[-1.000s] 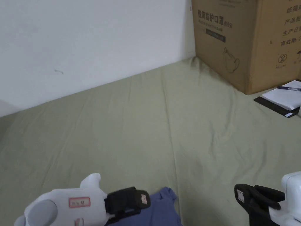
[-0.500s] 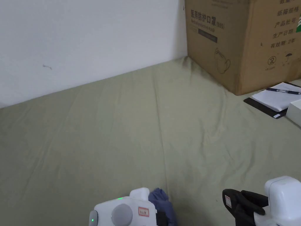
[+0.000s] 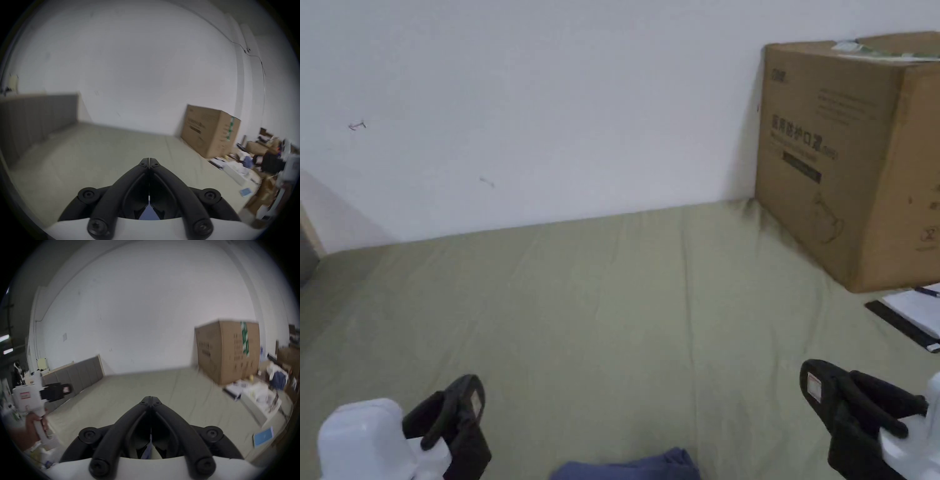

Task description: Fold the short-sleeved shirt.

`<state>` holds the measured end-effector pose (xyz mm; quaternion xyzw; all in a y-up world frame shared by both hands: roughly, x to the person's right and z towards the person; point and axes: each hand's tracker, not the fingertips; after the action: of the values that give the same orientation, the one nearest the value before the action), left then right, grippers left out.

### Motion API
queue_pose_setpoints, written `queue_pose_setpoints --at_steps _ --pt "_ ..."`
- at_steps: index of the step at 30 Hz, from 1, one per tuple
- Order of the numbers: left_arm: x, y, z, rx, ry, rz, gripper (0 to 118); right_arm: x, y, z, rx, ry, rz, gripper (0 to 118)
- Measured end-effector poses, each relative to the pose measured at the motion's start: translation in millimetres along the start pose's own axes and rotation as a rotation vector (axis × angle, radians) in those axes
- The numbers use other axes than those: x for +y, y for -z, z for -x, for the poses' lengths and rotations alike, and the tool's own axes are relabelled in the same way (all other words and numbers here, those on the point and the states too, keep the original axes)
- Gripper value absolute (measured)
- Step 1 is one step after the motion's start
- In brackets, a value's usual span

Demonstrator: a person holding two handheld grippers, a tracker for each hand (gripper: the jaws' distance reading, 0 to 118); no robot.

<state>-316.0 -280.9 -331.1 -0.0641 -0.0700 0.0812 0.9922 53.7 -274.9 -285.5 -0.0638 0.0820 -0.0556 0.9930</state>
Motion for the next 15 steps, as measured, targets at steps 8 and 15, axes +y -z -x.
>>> queue_pose_setpoints --at_steps 8,15 --pt "-24.7 -29.8 4.5 0.123 0.145 -0.208 0 -36.1 3.9 27.5 -0.169 -0.173 -0.212 0" --pt "-41.5 -20.9 2.0 0.153 0.121 -0.102 0 -48.9 3.6 27.3 -0.234 -0.186 -0.121 0"
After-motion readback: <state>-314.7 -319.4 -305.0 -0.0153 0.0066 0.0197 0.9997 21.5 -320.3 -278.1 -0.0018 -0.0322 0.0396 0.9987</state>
